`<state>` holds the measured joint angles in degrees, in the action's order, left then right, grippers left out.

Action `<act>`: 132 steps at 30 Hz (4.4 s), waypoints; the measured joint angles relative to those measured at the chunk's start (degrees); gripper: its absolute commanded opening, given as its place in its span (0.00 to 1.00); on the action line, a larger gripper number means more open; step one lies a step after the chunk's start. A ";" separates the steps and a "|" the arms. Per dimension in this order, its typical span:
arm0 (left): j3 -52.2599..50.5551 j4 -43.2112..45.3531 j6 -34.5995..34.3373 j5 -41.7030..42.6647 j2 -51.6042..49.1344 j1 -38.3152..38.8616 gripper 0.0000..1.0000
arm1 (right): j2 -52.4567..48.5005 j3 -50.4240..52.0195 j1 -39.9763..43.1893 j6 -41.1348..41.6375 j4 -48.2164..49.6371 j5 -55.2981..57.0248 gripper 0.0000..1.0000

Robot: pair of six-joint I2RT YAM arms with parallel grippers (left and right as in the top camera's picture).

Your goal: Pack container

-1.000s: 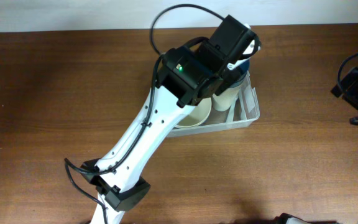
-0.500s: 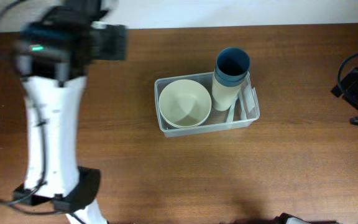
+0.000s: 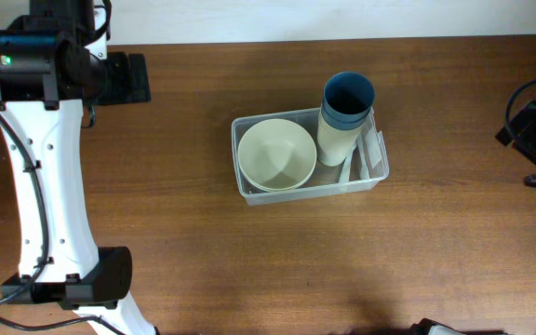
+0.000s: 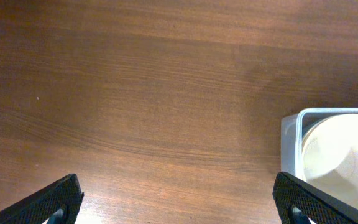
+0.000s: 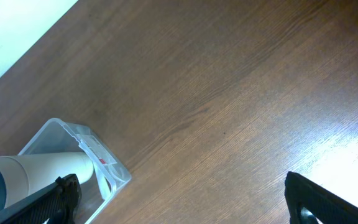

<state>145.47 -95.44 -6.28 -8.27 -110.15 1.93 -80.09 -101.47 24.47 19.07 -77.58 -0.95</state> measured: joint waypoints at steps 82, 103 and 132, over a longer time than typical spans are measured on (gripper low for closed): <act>-0.52 -0.17 -0.24 0.61 0.00 0.02 1.00 | 25.00 18.51 -21.57 -1.51 20.55 3.32 0.99; -0.57 -0.22 -0.28 0.81 0.00 0.02 1.00 | 71.82 70.82 -21.64 -10.43 30.64 0.68 0.99; -0.57 -0.22 -0.28 0.83 0.00 0.02 1.00 | 79.21 90.58 -21.64 -10.73 34.58 -0.63 0.99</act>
<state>144.90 -95.66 -6.57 -7.44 -110.15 1.96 -0.89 -10.90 2.83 8.34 -43.00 -1.58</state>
